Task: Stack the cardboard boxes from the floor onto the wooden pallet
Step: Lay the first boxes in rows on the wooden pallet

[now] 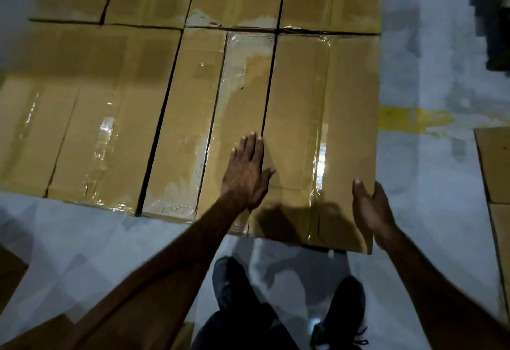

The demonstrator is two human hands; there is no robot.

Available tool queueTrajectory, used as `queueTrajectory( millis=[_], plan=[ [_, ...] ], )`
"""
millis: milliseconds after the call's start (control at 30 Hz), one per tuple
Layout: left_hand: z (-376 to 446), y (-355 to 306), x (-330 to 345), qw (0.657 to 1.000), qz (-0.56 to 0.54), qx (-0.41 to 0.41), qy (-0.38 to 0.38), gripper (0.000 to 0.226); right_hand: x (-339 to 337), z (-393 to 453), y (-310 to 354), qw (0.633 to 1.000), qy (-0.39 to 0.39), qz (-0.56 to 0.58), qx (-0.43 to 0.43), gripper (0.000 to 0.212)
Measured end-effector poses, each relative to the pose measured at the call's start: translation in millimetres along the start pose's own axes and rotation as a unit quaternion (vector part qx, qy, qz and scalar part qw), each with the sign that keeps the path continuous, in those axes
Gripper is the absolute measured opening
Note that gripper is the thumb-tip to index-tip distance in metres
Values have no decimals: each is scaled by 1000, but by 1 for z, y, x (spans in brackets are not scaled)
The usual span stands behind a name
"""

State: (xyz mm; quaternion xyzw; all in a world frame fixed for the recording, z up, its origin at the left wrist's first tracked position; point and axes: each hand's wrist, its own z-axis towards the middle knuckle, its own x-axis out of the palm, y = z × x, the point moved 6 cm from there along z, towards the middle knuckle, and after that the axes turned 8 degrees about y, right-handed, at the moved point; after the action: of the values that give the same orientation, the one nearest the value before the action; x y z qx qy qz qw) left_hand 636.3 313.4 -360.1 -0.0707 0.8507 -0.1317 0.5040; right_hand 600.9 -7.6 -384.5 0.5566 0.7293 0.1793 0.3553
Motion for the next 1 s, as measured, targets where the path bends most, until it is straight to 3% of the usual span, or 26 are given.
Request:
queueTrajectory(
  millis=[100,200,467,767,1000],
  plan=[
    [-41,0,29,1000,15,-7,6,88,9,-36,-40,996,13,52,76,85],
    [-58,2,42,999,27,2,16,91,17,-52,-53,984,29,137,111,69],
    [-54,6,46,1000,14,15,15,91,15,-52,-42,991,-7,130,13,47],
    [-56,3,42,1000,1,18,6,93,17,-44,-55,995,-21,93,3,68],
    [-59,-1,33,999,26,-8,47,94,12,-44,-50,998,16,56,27,74]
  ],
)
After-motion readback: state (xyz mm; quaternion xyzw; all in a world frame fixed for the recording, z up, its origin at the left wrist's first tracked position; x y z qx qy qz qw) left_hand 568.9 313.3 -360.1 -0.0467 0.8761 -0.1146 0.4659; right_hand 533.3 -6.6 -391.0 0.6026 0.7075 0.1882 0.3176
